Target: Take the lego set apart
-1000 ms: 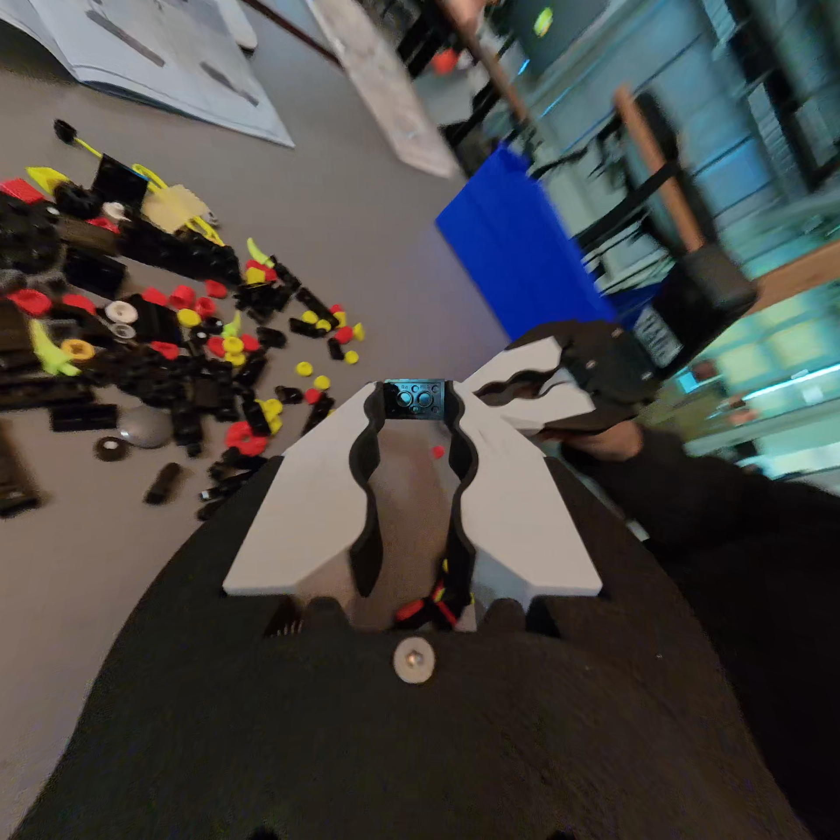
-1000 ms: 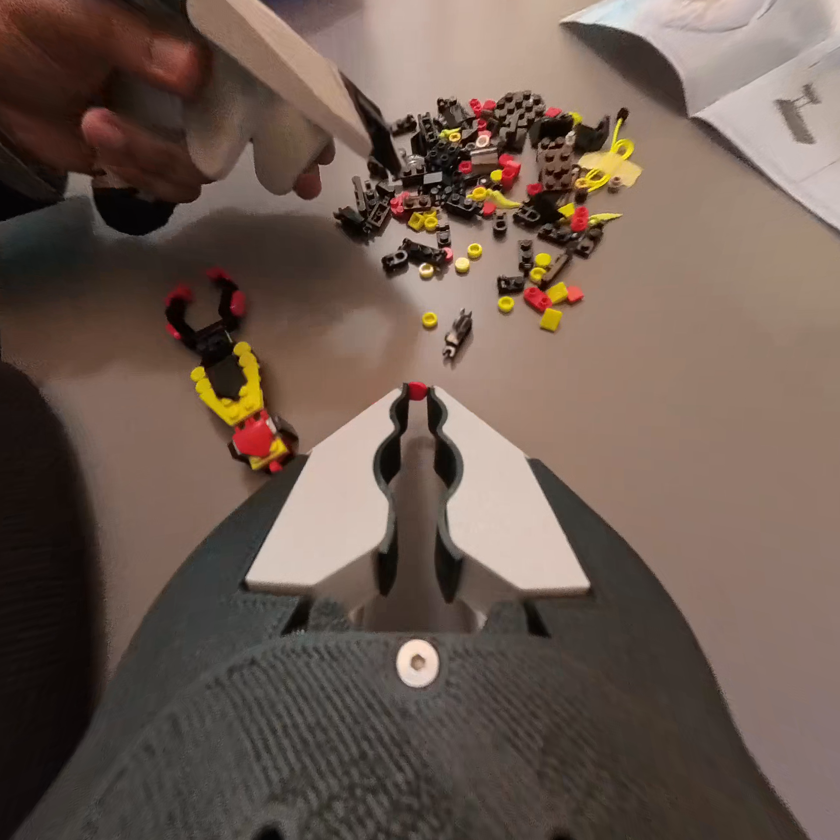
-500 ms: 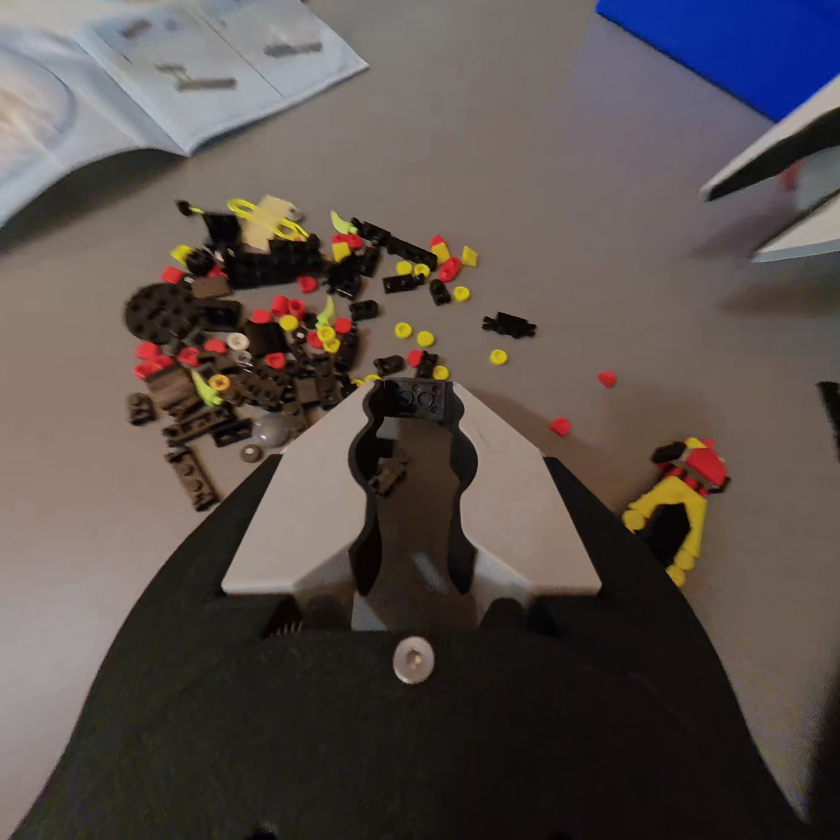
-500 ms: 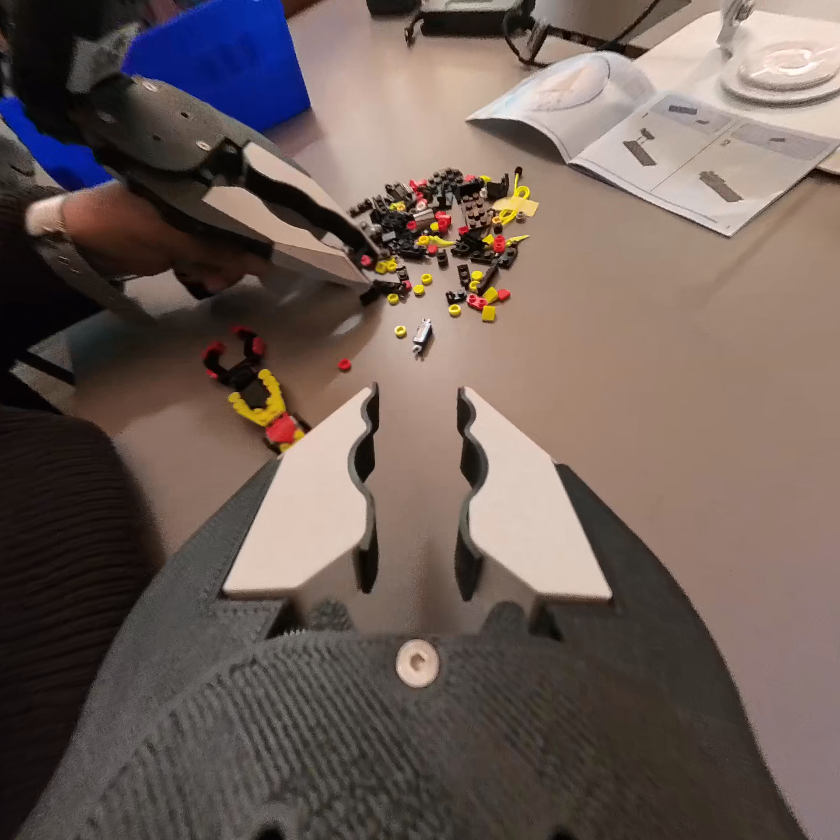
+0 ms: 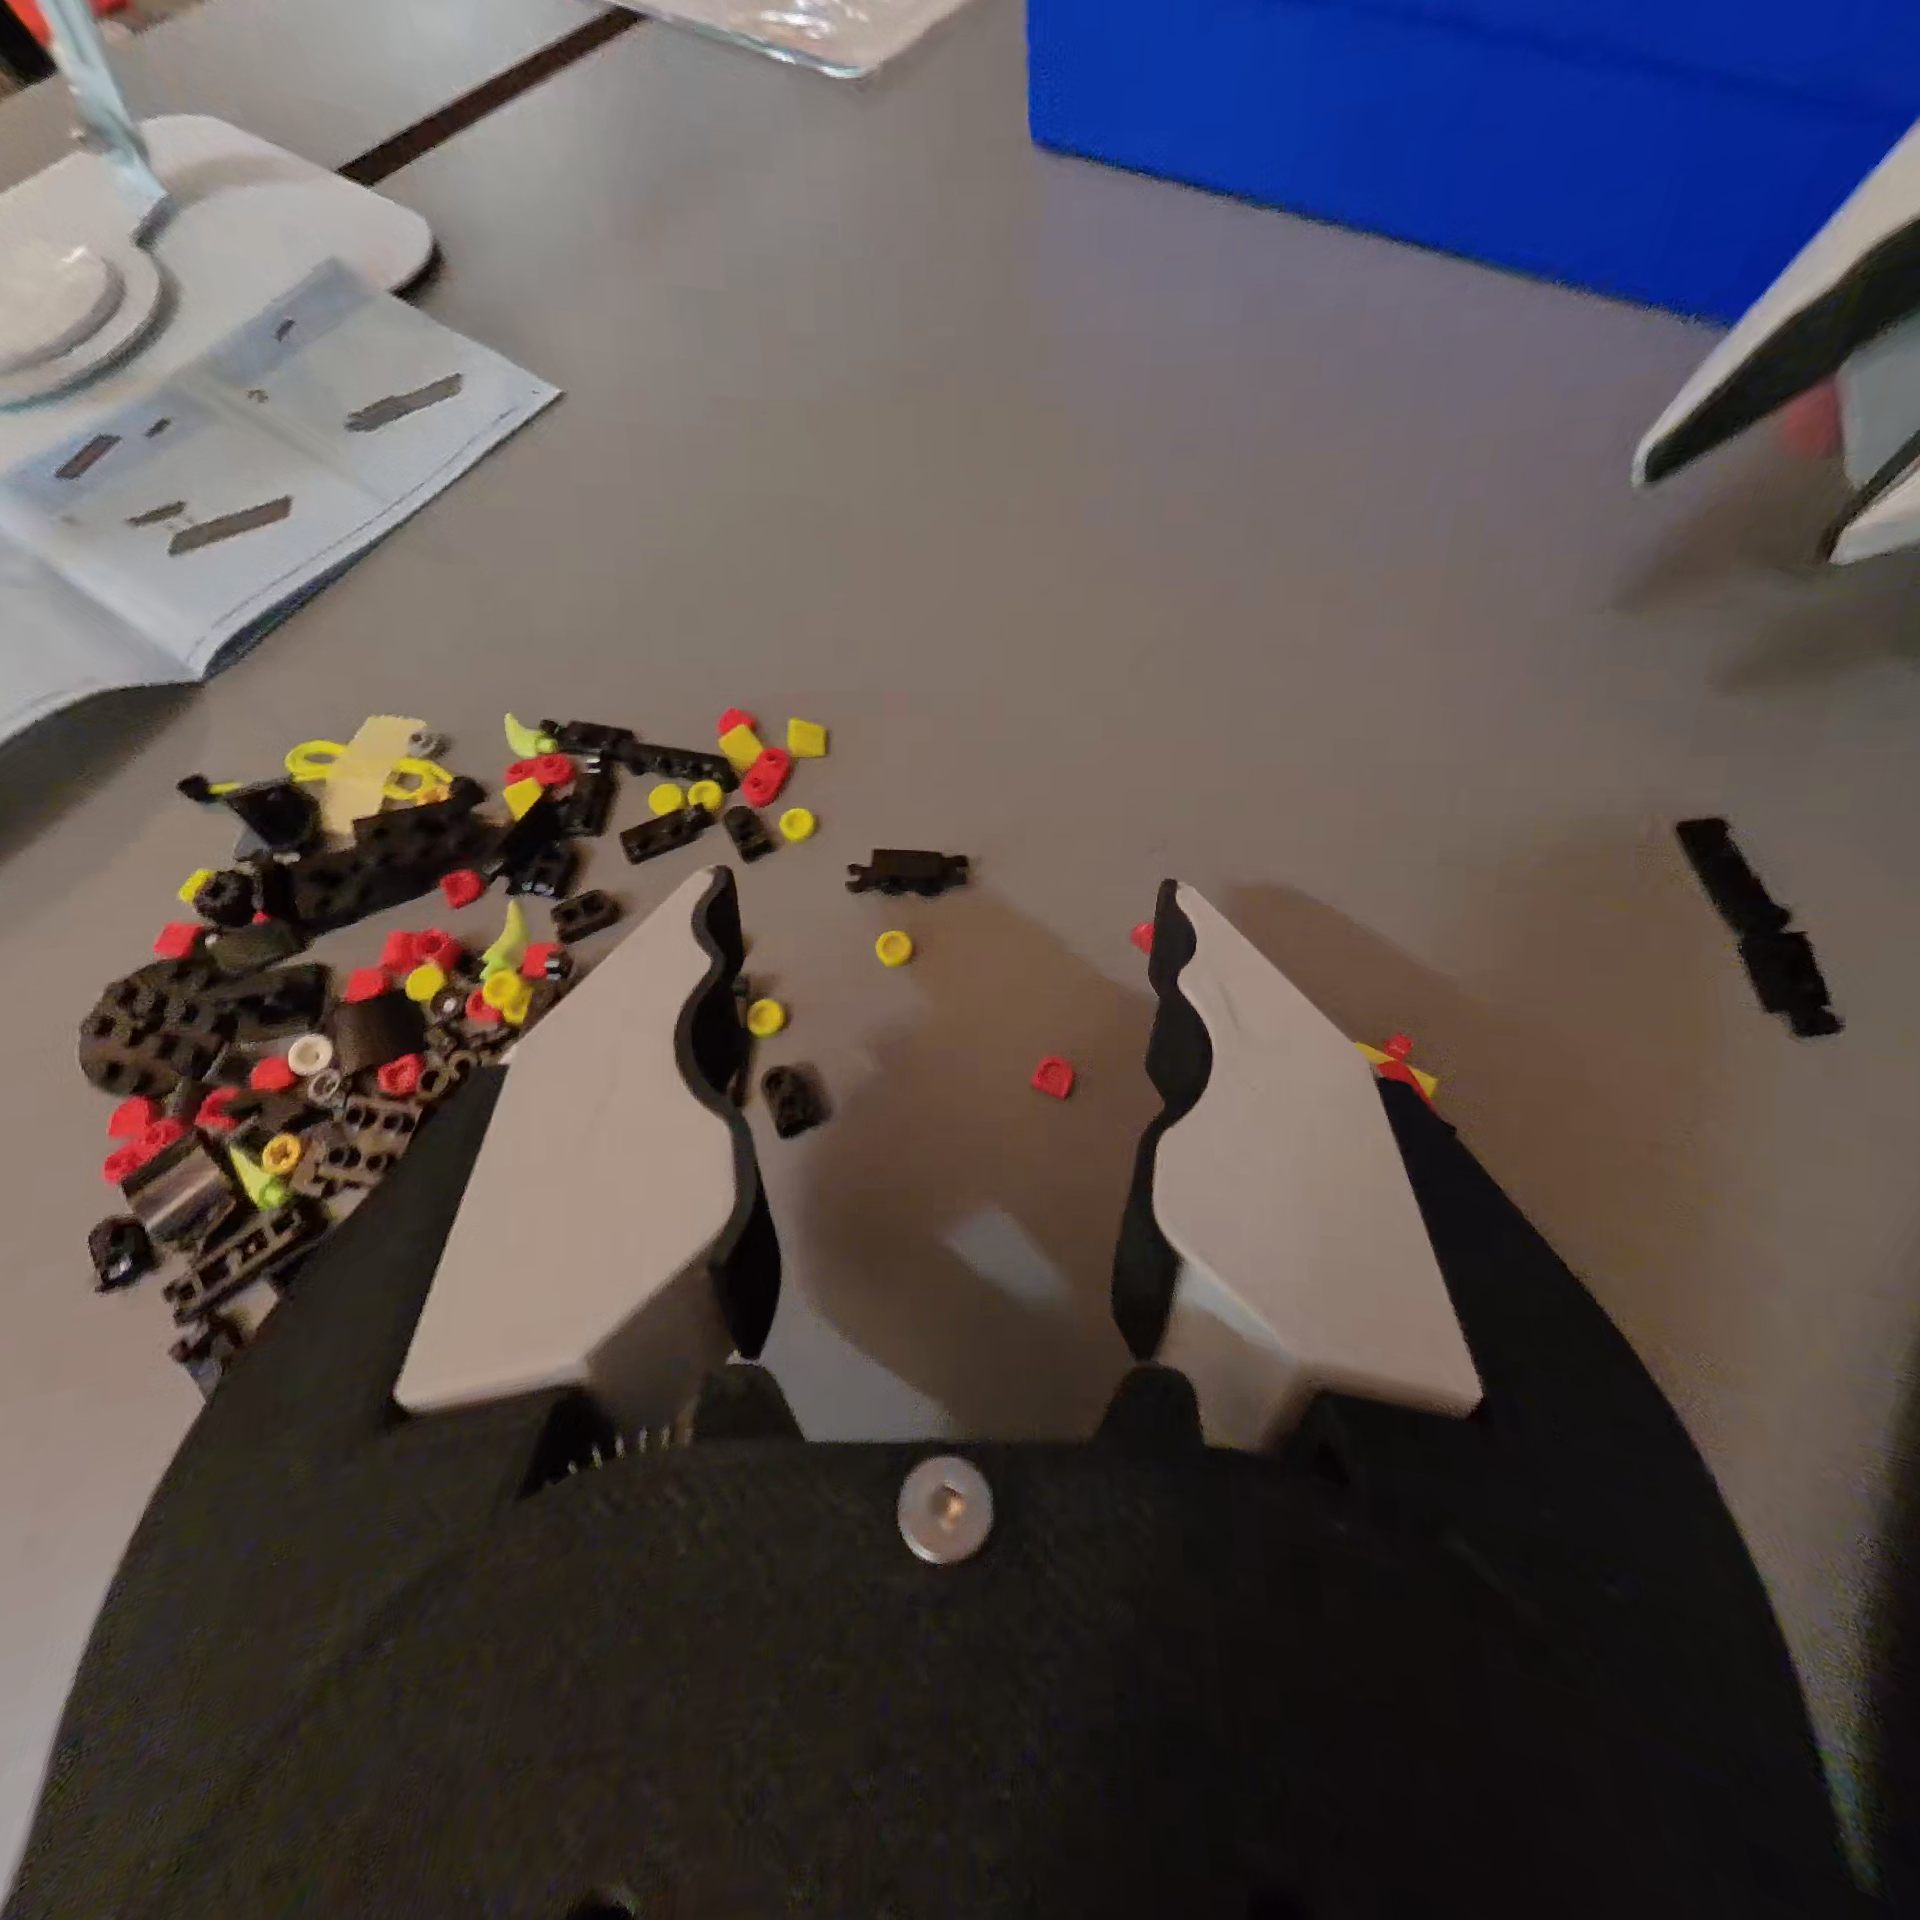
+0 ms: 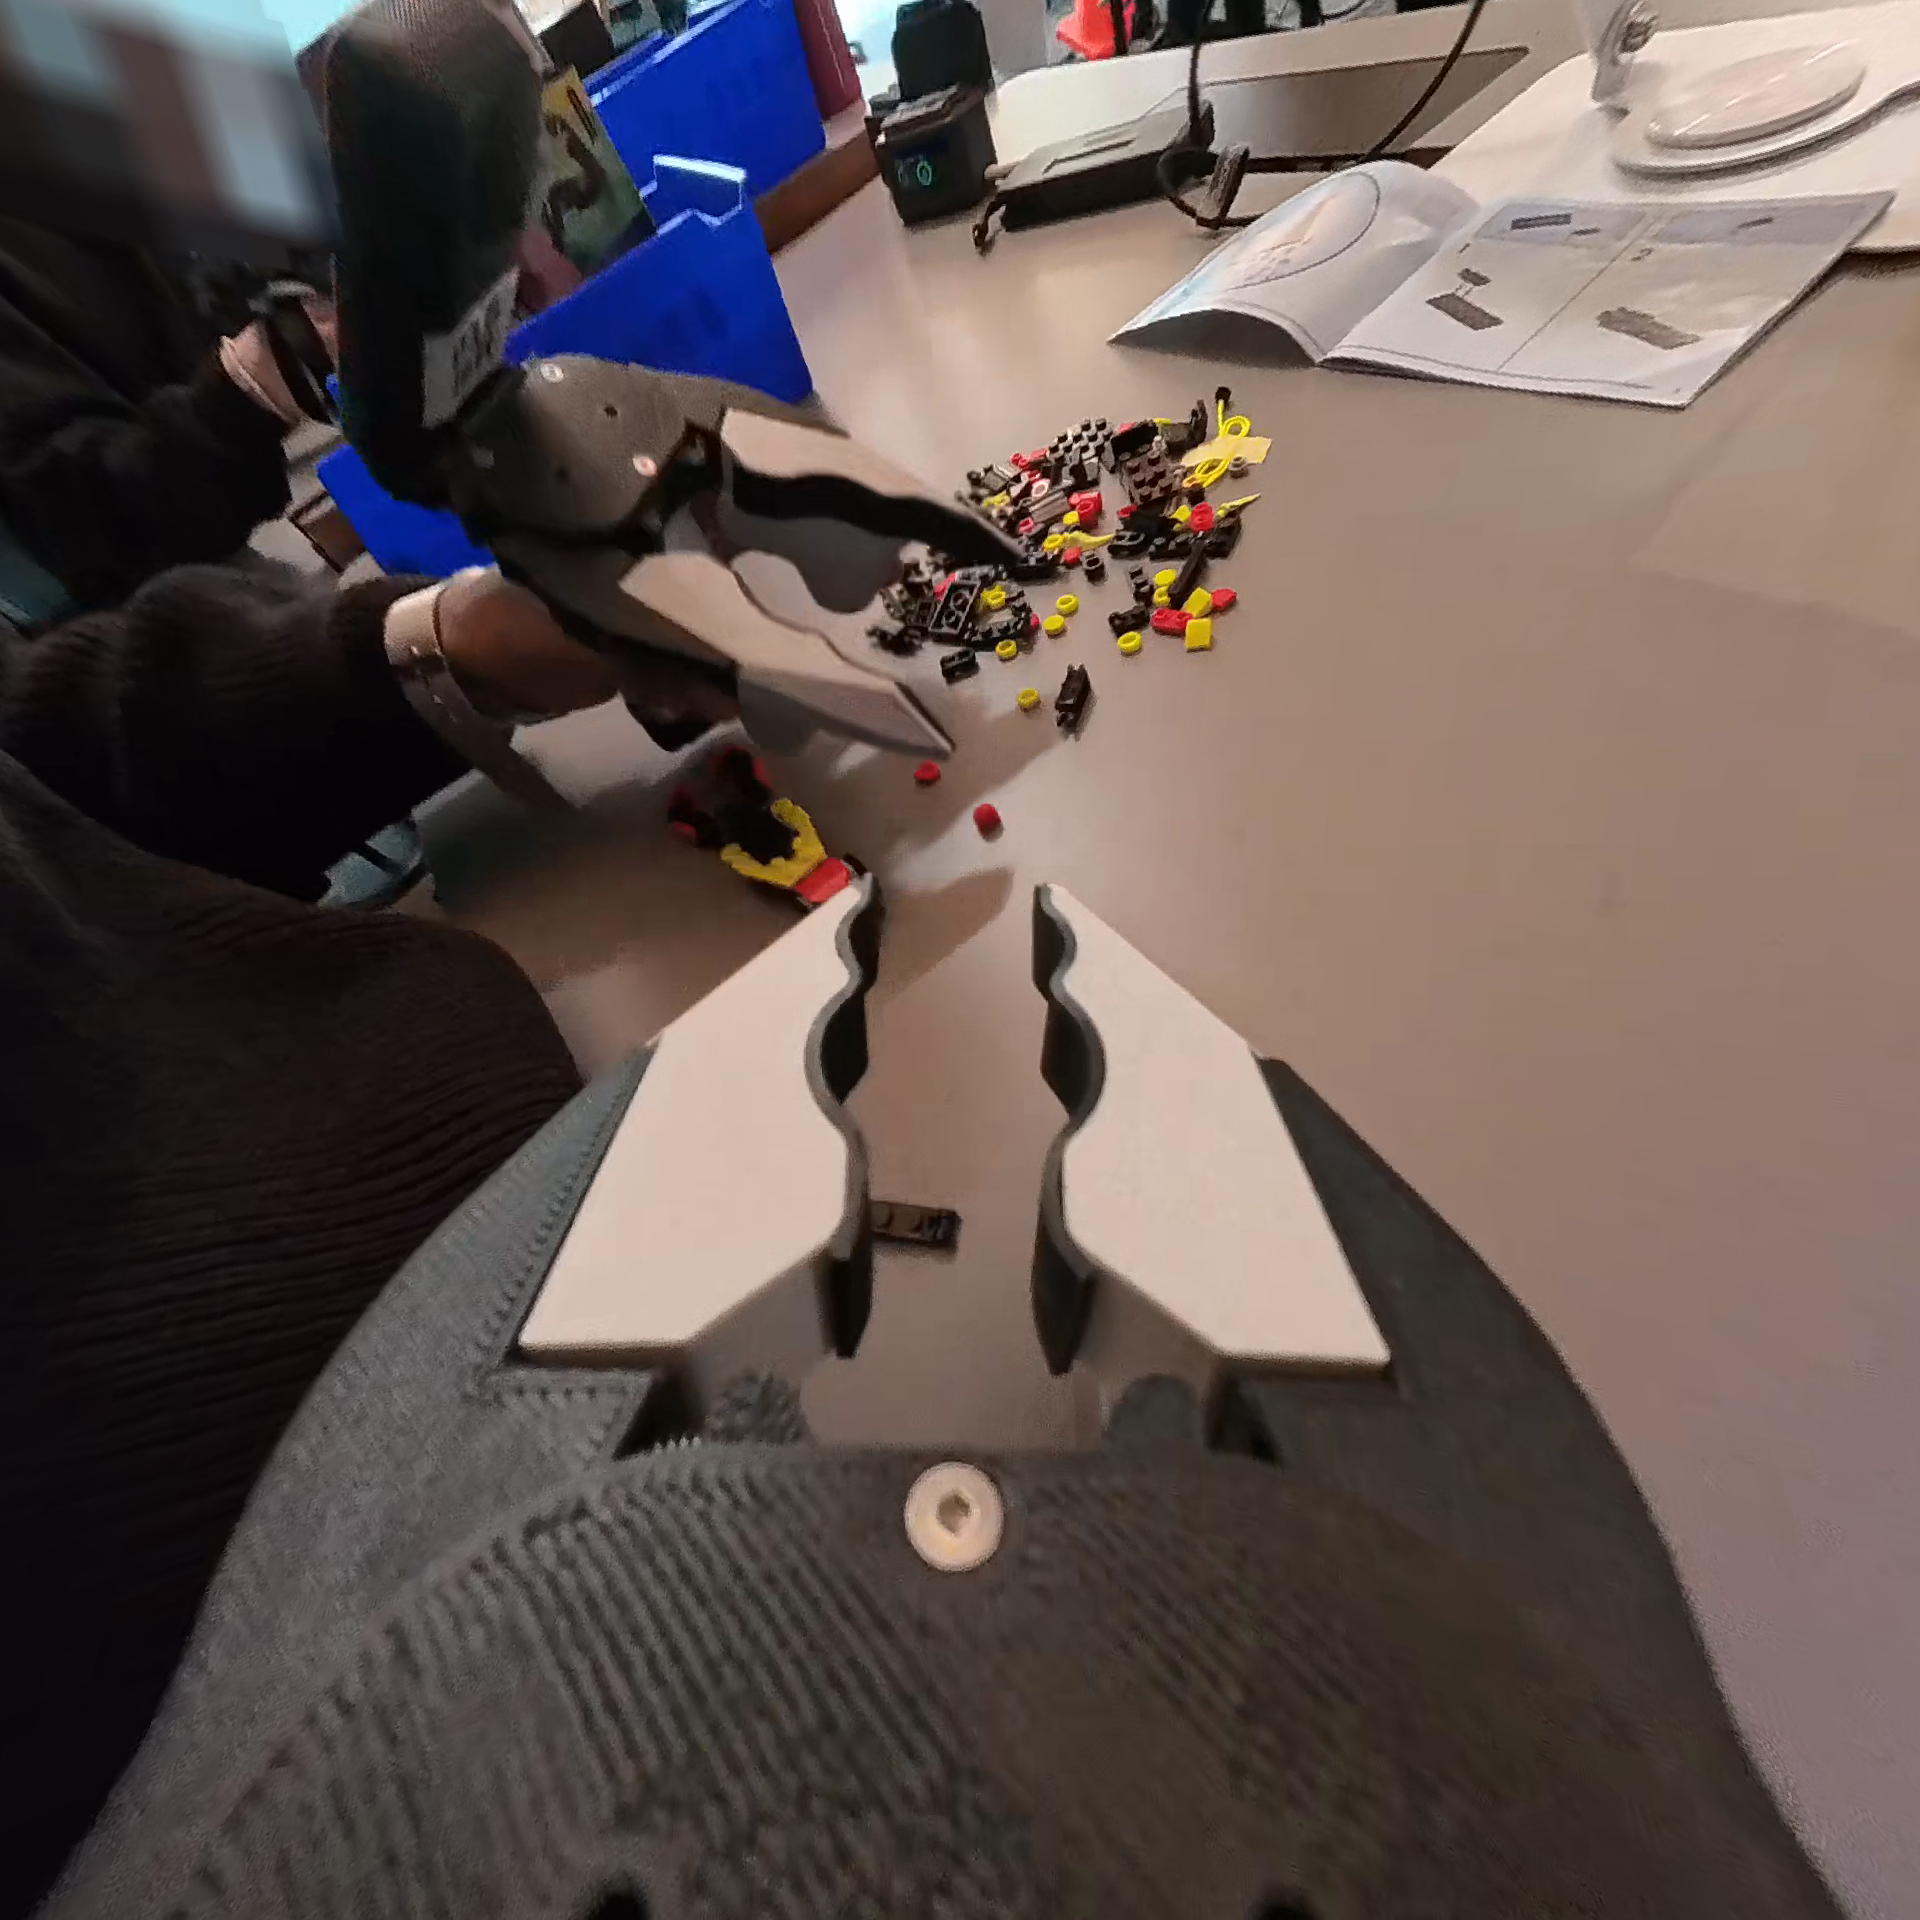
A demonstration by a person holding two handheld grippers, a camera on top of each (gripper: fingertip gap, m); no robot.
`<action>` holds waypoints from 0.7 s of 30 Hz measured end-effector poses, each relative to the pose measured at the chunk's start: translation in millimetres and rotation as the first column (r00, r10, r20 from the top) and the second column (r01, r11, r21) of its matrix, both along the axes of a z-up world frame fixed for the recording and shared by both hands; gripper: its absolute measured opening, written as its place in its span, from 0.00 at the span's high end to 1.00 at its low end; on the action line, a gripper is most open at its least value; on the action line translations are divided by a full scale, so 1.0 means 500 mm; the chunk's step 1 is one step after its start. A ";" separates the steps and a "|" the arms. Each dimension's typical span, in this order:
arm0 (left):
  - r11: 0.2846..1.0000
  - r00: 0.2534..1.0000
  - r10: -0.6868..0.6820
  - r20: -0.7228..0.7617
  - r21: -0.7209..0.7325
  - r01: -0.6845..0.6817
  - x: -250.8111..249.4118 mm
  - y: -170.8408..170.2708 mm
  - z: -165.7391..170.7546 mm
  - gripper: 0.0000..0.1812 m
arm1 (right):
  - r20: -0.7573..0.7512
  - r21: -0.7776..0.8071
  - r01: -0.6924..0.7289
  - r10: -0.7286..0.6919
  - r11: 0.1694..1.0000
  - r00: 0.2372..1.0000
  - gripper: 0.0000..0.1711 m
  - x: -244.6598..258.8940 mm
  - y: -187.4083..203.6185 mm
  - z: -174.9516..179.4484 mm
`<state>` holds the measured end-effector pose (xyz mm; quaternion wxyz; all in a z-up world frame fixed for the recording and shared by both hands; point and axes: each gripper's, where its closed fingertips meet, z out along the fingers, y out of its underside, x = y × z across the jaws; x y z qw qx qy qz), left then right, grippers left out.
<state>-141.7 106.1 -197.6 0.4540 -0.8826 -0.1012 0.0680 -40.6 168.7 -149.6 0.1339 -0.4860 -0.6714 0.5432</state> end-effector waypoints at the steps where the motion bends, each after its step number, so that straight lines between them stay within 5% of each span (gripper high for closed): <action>1: 1.000 0.999 -0.009 -0.031 -0.030 0.008 0.003 0.007 -0.006 0.56 | 0.000 -0.016 -0.001 0.001 1.000 1.000 0.83 -0.001 0.000 0.002; 7: 0.985 0.988 -0.053 -0.147 -0.170 0.028 0.005 0.012 -0.048 0.57 | 0.019 -0.068 -0.030 0.032 0.997 0.999 0.83 0.004 -0.013 0.003; 10: 0.966 0.943 0.146 -0.298 -0.163 -0.201 -0.085 -0.028 -0.025 0.78 | 0.014 -0.052 -0.029 0.030 0.998 0.999 0.84 0.004 -0.012 0.002; 13: 0.951 0.932 0.239 -0.271 -0.129 -0.281 -0.124 -0.062 -0.013 0.79 | 0.019 -0.058 -0.029 0.030 0.998 0.999 0.83 0.003 -0.013 0.001; 21: 0.986 0.988 -0.145 -0.054 0.070 0.149 0.032 -0.006 0.031 0.83 | 0.026 -0.070 -0.024 0.026 0.997 0.999 0.84 0.001 -0.007 -0.001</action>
